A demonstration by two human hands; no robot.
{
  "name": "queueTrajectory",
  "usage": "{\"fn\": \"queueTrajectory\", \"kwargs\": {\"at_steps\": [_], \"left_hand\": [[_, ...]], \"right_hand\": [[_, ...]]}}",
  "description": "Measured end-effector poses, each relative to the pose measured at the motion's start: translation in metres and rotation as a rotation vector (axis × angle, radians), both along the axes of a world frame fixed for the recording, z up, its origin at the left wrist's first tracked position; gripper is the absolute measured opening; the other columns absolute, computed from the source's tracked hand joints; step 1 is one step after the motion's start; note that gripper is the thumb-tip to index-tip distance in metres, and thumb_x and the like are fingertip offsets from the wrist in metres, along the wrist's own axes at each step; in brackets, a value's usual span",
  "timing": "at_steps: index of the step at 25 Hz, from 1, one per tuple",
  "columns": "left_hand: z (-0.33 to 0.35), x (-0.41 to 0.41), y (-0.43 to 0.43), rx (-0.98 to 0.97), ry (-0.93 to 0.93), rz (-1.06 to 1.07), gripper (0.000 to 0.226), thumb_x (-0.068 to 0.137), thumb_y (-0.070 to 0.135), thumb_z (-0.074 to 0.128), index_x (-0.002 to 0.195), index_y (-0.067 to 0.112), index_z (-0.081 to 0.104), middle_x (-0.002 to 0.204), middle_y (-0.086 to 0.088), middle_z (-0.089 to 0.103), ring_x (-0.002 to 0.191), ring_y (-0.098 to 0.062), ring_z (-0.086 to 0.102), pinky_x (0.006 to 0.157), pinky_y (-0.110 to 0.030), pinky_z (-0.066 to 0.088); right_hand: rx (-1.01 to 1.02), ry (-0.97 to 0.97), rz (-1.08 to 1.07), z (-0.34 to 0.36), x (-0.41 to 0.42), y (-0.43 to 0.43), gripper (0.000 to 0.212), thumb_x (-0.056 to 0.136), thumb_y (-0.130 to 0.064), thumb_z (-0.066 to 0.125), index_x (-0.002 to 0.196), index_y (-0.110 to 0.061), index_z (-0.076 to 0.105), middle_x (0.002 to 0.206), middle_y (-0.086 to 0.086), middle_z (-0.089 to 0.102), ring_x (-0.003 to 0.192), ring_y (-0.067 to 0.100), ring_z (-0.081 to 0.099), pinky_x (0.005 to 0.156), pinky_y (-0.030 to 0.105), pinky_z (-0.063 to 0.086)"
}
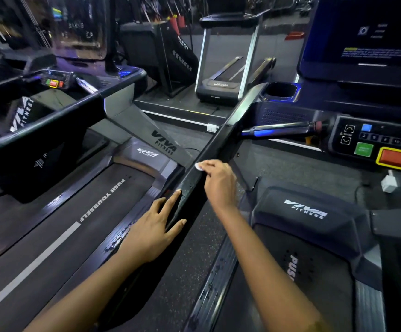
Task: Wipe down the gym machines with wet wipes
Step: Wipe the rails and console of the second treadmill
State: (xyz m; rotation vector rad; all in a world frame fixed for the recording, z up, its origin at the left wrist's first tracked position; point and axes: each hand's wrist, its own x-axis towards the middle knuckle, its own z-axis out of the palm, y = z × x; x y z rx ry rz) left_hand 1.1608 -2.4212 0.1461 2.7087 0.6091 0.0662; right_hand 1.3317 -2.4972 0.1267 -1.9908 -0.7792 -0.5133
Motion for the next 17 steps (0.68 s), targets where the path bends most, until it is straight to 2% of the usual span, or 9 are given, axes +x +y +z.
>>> {"fn": "queueTrajectory", "kwargs": {"at_steps": [6,8,10,12,13,15,17], "left_hand": [[0.006,-0.004,0.001,-0.140,-0.090,-0.003,0.074,0.093,0.051,0.045,0.146,0.046,-0.006,0.152,0.005,0.020,0.131,-0.019,0.042,0.101,-0.036,0.041],[0.011,-0.015,0.001,-0.170,-0.140,-0.021,0.076,0.093,0.047,0.048,0.147,0.043,-0.004,0.151,0.004,0.021,0.133,-0.018,0.039,0.104,-0.035,0.037],[0.012,-0.030,0.002,-0.146,-0.153,-0.041,0.075,0.093,0.047,0.049,0.149,0.039,-0.001,0.151,0.004,0.022,0.136,-0.016,0.034,0.108,-0.033,0.033],[0.010,-0.047,0.004,-0.135,-0.130,-0.048,0.074,0.093,0.048,0.047,0.150,0.037,0.000,0.152,0.004,0.022,0.137,-0.016,0.032,0.108,-0.032,0.032],[0.008,-0.055,0.003,-0.138,-0.107,-0.053,0.074,0.093,0.049,0.046,0.150,0.036,0.000,0.152,0.004,0.021,0.137,-0.017,0.033,0.108,-0.032,0.033],[0.005,-0.068,0.001,-0.146,-0.064,-0.064,0.074,0.093,0.051,0.044,0.150,0.037,-0.001,0.153,0.004,0.020,0.137,-0.018,0.033,0.108,-0.034,0.033],[0.001,-0.077,-0.003,-0.143,-0.052,-0.049,0.072,0.094,0.053,0.042,0.150,0.037,-0.001,0.154,0.003,0.021,0.138,-0.017,0.032,0.107,-0.034,0.034]], "right_hand": [[-0.151,-0.094,0.117,-0.006,-0.074,-0.022,0.038,0.070,0.004,0.070,0.102,-0.017,0.073,0.088,-0.002,0.068,0.072,0.017,0.058,0.064,0.021,0.048],[-0.188,-0.067,0.241,-0.006,-0.092,-0.030,0.040,0.070,0.005,0.067,0.102,-0.018,0.073,0.091,-0.003,0.068,0.076,0.017,0.059,0.070,0.022,0.048],[-0.126,0.059,0.359,0.004,-0.091,-0.035,0.037,0.073,0.008,0.060,0.098,-0.016,0.074,0.095,-0.001,0.070,0.082,0.018,0.062,0.079,0.025,0.050],[-0.018,0.158,0.268,0.015,-0.069,-0.029,0.036,0.074,0.012,0.057,0.094,-0.012,0.075,0.095,0.004,0.072,0.087,0.018,0.065,0.084,0.028,0.051],[-0.030,0.173,0.170,0.020,-0.053,-0.024,0.035,0.077,0.012,0.056,0.096,-0.011,0.074,0.097,0.005,0.072,0.089,0.021,0.064,0.084,0.030,0.050],[-0.198,0.168,0.041,0.026,-0.032,-0.014,0.032,0.086,0.005,0.050,0.106,-0.010,0.070,0.104,0.006,0.069,0.095,0.028,0.057,0.082,0.034,0.047],[-0.371,0.096,0.035,0.019,-0.035,-0.006,0.034,0.092,0.002,0.045,0.116,-0.010,0.066,0.109,0.006,0.064,0.097,0.029,0.049,0.080,0.037,0.046]]}}
